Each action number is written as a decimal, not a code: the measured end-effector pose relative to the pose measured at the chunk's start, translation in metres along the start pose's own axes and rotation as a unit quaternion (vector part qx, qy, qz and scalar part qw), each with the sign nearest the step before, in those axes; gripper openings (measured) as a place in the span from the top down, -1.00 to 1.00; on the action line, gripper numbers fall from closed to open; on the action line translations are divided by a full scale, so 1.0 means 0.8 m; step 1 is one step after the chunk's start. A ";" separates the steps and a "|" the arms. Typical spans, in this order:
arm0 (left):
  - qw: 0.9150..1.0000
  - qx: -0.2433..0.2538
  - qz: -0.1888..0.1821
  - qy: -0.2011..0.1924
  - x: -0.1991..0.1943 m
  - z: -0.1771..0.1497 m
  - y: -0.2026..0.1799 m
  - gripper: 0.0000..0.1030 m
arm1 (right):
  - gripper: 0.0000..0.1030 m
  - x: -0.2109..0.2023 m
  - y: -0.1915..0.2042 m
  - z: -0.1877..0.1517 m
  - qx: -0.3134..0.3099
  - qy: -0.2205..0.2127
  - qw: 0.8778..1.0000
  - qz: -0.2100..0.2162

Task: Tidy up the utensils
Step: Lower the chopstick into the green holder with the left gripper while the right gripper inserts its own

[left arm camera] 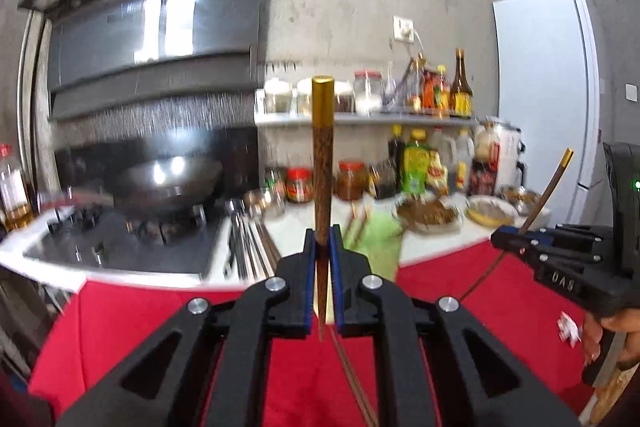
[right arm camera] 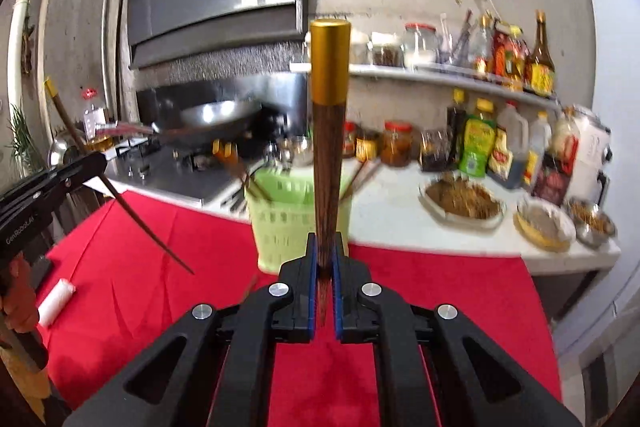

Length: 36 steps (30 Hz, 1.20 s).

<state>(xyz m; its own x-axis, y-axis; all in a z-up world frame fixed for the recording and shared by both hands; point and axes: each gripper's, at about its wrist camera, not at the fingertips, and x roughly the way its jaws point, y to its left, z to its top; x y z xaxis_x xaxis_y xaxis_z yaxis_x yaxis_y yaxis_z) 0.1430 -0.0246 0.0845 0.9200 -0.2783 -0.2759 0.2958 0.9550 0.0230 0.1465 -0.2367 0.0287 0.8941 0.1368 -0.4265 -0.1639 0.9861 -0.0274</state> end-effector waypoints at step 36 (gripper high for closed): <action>0.995 -0.016 -0.021 0.100 0.219 0.021 0.008 0.87 | 0.83 0.163 -0.025 0.082 -0.026 0.055 0.998 -0.014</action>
<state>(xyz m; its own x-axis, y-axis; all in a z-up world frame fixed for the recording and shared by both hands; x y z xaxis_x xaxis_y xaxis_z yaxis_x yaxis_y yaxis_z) 0.3104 -0.0688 0.0522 0.8367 -0.2958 -0.4609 0.3218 0.9465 -0.0234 0.2938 -0.2325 0.0326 0.8479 0.0948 -0.5217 -0.1636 0.9827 -0.0874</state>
